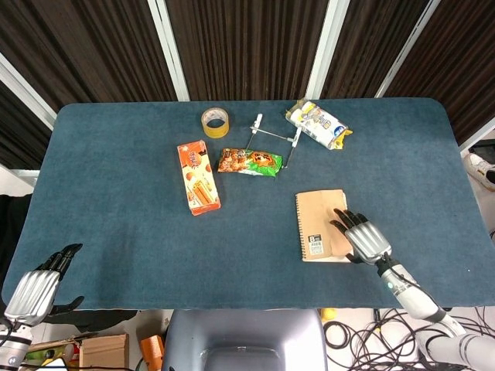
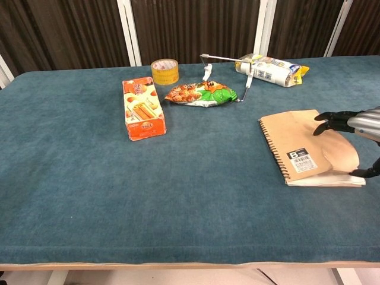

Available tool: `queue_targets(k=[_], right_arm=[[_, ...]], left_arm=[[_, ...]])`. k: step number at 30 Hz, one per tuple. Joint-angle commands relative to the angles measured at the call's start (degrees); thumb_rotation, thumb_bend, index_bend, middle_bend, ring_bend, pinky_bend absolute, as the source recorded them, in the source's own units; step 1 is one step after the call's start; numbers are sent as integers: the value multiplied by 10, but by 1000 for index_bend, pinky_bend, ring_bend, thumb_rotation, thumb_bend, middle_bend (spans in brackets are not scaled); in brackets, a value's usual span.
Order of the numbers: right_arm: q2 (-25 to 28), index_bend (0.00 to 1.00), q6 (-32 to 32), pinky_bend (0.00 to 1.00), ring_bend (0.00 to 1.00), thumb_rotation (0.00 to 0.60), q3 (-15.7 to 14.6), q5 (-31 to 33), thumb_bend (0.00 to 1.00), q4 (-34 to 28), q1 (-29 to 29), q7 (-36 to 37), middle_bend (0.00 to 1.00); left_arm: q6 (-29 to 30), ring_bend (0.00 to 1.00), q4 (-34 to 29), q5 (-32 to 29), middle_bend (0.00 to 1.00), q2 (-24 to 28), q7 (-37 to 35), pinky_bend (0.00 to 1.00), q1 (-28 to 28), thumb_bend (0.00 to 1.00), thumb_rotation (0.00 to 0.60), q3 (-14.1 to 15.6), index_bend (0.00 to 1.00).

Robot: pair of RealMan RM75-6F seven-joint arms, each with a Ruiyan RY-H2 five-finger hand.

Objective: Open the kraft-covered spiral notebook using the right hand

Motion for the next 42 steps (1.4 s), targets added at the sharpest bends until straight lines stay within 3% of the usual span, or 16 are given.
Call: queue_targets(k=[1, 4, 8, 16, 24, 33, 36, 37, 40, 42], right_arm=[[-18, 258, 27, 344, 232, 600, 6, -12, 175, 23, -2, 4, 207], [-38, 327, 58, 420, 326, 600, 11, -25, 175, 51, -3, 7, 344], [-66, 460, 93, 493, 403, 600, 20, -40, 175, 91, -1, 11, 423], [-116, 623, 126, 514, 425, 600, 41, -59, 228, 162, 29, 9, 426], [-134, 647, 123, 515, 425, 600, 62, -67, 238, 161, 74, -16, 426], [-154, 558, 71, 514, 425, 600, 85, -53, 238, 136, 131, -47, 426], [-172, 472, 43, 514, 375, 600, 92, -39, 238, 145, 148, -42, 401], [-181, 423, 32, 514, 330, 600, 95, -33, 238, 153, 155, -36, 354], [-205, 213, 5, 494, 141, 600, 100, -19, 238, 179, 171, -17, 73], [-225, 70, 2, 417, 41, 600, 101, -17, 238, 204, 179, 2, 0]], left_arm=[[0, 163, 0, 1, 109, 0, 0, 405, 0, 205, 600, 0, 102], [-1, 163, 1, 1, 110, 1, -2, 405, 0, 204, 600, 0, 102], [-3, 165, 0, 0, 113, 2, -4, 407, -1, 204, 600, 1, 102], [-3, 167, -1, 7, 115, 5, -11, 409, -1, 205, 600, 4, 102], [-3, 168, 1, 10, 117, 7, -18, 409, -1, 204, 600, 4, 102], [-2, 168, 2, 13, 119, 8, -23, 410, -1, 206, 600, 5, 102], [-1, 169, 3, 13, 120, 9, -25, 409, -1, 206, 600, 5, 103], [-1, 168, 3, 13, 120, 9, -25, 409, -1, 205, 600, 5, 103], [-1, 168, 4, 15, 120, 9, -27, 409, -1, 205, 600, 6, 103], [-2, 168, 4, 15, 120, 9, -27, 409, -1, 205, 600, 6, 103]])
